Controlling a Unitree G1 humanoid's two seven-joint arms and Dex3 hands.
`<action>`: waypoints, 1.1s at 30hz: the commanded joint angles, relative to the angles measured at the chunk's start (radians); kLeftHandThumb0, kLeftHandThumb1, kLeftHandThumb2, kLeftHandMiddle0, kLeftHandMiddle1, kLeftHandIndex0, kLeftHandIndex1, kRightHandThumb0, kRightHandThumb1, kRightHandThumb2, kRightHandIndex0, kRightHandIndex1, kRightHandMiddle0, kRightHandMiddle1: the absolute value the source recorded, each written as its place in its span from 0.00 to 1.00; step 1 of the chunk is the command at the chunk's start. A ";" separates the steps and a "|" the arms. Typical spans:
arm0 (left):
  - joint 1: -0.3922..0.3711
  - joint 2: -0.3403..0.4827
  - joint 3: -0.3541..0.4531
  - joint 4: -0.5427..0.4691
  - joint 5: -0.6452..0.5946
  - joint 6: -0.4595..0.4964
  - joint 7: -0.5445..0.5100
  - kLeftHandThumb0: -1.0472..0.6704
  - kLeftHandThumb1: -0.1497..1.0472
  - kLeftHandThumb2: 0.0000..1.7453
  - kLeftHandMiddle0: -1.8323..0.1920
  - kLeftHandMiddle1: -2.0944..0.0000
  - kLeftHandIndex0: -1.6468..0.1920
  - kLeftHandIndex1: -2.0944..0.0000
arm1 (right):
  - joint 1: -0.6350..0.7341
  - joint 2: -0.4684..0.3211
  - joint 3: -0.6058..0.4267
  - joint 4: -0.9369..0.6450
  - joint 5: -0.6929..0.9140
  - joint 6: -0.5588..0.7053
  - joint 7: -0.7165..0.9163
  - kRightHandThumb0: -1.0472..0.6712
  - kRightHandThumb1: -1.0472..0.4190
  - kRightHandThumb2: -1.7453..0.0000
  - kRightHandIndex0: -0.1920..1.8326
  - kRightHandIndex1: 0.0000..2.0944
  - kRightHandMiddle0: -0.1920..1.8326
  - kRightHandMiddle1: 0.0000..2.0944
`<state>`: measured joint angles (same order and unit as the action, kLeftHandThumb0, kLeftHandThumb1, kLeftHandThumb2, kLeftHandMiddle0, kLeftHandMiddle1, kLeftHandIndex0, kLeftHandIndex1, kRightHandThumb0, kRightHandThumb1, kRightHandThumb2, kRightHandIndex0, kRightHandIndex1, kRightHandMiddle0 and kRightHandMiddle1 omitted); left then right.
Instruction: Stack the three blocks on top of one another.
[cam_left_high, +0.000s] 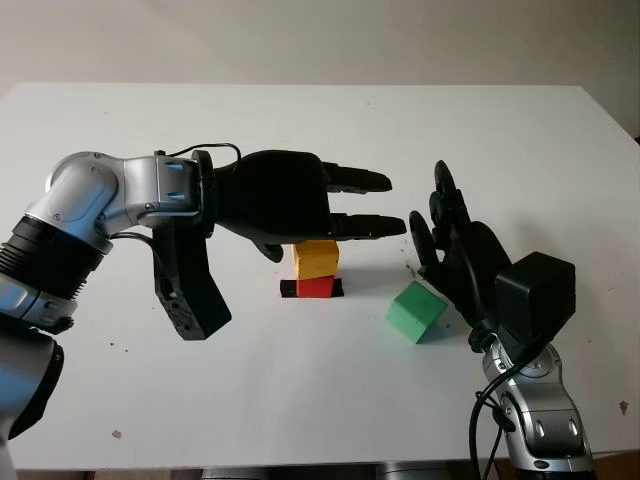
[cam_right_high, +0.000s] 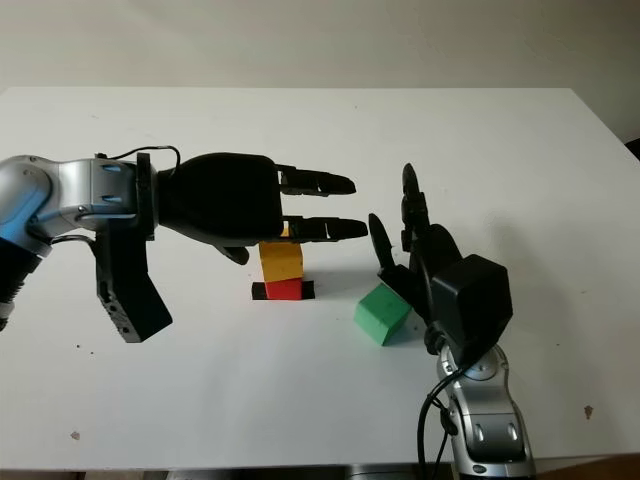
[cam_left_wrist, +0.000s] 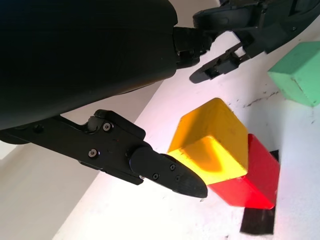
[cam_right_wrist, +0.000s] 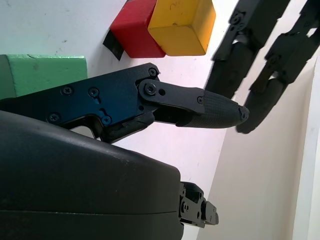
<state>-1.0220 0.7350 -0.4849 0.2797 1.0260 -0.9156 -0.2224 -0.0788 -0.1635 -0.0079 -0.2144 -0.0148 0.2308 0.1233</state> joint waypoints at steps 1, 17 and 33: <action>0.010 0.022 0.028 -0.027 -0.032 0.026 -0.036 0.23 0.88 0.03 0.96 0.99 1.00 1.00 | -0.015 -0.001 -0.004 0.006 0.002 -0.017 0.001 0.20 0.00 0.67 0.00 0.02 0.01 0.02; 0.243 0.129 0.349 -0.050 -0.620 0.486 -0.418 0.00 0.99 0.11 1.00 1.00 1.00 1.00 | -0.075 -0.088 -0.069 -0.074 -0.011 0.087 0.031 0.19 0.00 0.68 0.00 0.01 0.02 0.03; 0.781 -0.308 0.701 -0.185 -1.236 0.827 -0.142 0.19 1.00 0.34 0.91 0.97 0.91 0.96 | -0.218 -0.479 -0.114 -0.096 -0.058 0.033 0.335 0.23 0.08 0.96 0.05 0.04 0.11 0.06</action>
<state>-0.2624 0.4457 0.2021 0.1194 -0.1907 -0.0948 -0.3709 -0.2787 -0.5973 -0.1272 -0.2875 -0.0592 0.2838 0.4404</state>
